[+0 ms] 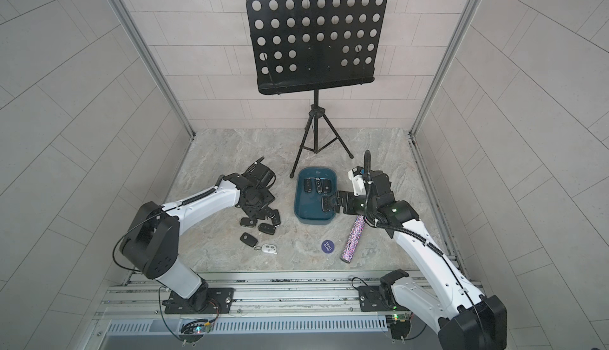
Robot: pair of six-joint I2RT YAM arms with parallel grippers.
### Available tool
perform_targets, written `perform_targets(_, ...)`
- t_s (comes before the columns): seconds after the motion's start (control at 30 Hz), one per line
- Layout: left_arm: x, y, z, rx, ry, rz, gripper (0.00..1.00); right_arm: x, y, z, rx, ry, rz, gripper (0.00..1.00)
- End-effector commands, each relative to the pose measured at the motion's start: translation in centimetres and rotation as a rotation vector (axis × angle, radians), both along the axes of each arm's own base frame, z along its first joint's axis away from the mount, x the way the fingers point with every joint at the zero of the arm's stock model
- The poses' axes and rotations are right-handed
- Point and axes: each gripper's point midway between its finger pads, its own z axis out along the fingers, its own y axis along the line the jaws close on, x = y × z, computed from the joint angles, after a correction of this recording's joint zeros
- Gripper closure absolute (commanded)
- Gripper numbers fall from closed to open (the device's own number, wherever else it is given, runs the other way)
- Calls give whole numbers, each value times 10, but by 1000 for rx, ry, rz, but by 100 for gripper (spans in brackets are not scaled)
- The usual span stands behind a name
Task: Place the car key into the storage box
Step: Pick up the car key from the center of the board.
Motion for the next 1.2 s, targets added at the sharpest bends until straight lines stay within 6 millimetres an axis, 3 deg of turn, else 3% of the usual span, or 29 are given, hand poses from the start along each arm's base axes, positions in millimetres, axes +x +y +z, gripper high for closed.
perform_targets(0.0,-1,-2,-12,-15,26,53,35,-2,-1,-4,-20,6,4,0)
perform_targets(0.63,-17,-5,-48,-24,123,92,37,-1,-1,-7,-21,16,3,0)
perform_targets(0.93,-19,-3,-53,-15,134,92,51,-1,-2,-8,-25,19,0,0)
perform_targets(1.17,-17,-1,-49,-12,118,94,56,-1,-2,-8,-25,19,0,1)
